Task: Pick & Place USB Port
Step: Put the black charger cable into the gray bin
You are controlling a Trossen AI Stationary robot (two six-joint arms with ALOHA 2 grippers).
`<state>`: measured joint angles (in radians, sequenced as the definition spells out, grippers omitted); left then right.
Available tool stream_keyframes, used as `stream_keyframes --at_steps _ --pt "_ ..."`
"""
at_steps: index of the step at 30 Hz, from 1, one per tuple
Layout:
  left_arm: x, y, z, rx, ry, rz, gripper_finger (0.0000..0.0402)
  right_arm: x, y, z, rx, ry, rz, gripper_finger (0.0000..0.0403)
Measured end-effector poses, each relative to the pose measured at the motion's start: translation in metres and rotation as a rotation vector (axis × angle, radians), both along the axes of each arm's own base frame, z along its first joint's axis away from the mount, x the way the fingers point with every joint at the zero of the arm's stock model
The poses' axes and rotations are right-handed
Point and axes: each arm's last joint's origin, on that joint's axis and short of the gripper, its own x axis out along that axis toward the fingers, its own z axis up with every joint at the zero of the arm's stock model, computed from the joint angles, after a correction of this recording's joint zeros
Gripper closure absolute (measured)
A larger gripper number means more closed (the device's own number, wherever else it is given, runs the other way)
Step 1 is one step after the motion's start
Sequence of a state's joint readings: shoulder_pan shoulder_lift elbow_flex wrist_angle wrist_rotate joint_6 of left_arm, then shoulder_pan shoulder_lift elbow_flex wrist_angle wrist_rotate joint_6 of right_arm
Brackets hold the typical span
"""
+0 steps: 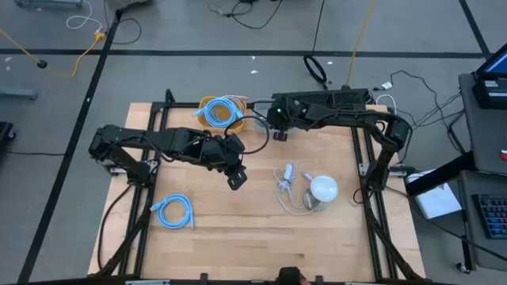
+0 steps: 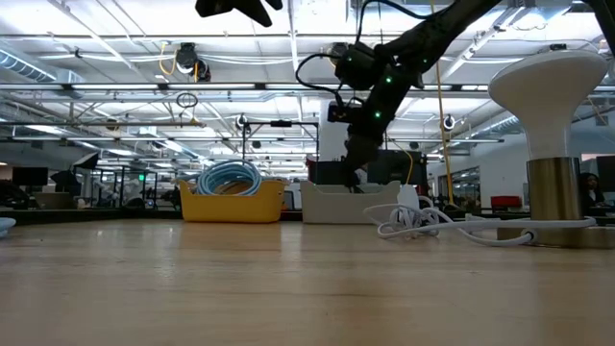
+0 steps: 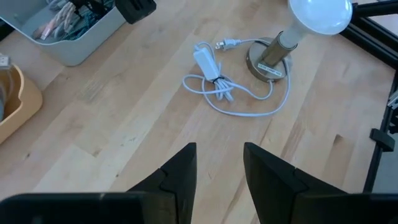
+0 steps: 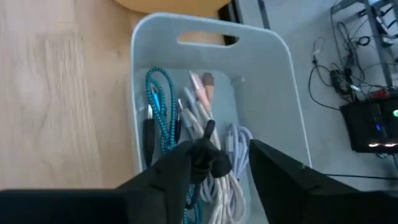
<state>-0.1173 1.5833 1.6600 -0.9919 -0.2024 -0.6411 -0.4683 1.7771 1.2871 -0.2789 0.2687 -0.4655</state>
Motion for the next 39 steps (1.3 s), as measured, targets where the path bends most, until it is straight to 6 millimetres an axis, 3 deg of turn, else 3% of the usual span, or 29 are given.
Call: stream_keyframes --at_steps 9,26,33,39 --pt "0.0 0.0 0.0 0.008 0.0 0.002 0.0268 0.004 0.001 0.002 -0.026 -0.04 -0.012 0.02" --pt "-0.001 0.0 -0.001 0.013 0.01 -0.004 0.0268 0.025 0.025 0.013 -0.135 -0.157 0.017 0.0195" --pt "-0.001 0.0 -0.001 0.01 0.017 0.0 0.0268 0.016 0.028 0.002 -0.003 -0.083 -0.024 0.0199" --pt "-0.001 0.0 -0.001 0.009 0.016 0.0 0.0268 0.017 0.032 -0.002 0.043 -0.126 -0.019 0.0198"
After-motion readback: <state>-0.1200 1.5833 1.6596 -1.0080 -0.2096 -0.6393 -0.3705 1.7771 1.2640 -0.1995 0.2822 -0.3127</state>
